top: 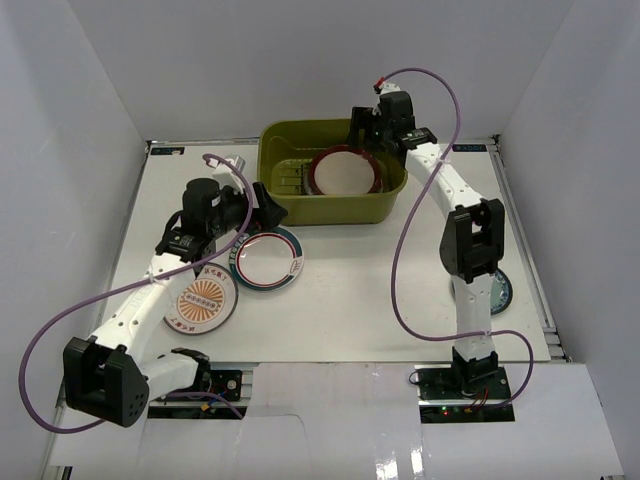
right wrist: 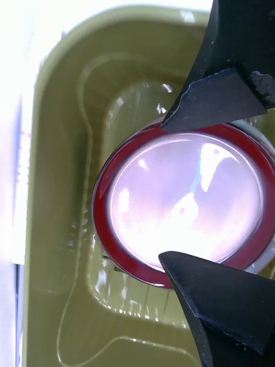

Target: Place the plates into the plastic bin on the countertop

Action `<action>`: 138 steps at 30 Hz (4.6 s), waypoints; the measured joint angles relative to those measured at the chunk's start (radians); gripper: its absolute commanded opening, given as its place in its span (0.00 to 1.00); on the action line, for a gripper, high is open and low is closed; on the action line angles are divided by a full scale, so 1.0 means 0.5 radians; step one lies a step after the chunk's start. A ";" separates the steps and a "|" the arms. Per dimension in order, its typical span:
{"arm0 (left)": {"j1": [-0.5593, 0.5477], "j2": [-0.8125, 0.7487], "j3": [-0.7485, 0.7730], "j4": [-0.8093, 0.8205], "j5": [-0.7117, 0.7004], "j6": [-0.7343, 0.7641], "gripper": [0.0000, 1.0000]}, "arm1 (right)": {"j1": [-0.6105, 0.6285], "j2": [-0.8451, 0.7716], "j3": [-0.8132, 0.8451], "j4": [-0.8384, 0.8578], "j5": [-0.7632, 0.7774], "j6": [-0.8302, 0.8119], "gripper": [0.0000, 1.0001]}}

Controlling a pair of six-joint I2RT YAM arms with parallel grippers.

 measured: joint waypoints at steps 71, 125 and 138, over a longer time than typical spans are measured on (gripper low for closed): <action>-0.214 -0.995 -0.442 -0.153 -0.797 0.146 0.98 | 0.276 -1.472 -1.602 1.140 0.165 0.565 0.08; -0.214 -1.128 -0.442 -0.153 -1.096 0.140 0.98 | 1.461 -0.057 -1.498 1.457 -0.407 1.077 0.50; -0.214 -1.125 -0.442 -0.153 -1.099 0.140 0.98 | 1.466 0.176 -1.341 1.677 -0.455 1.450 0.08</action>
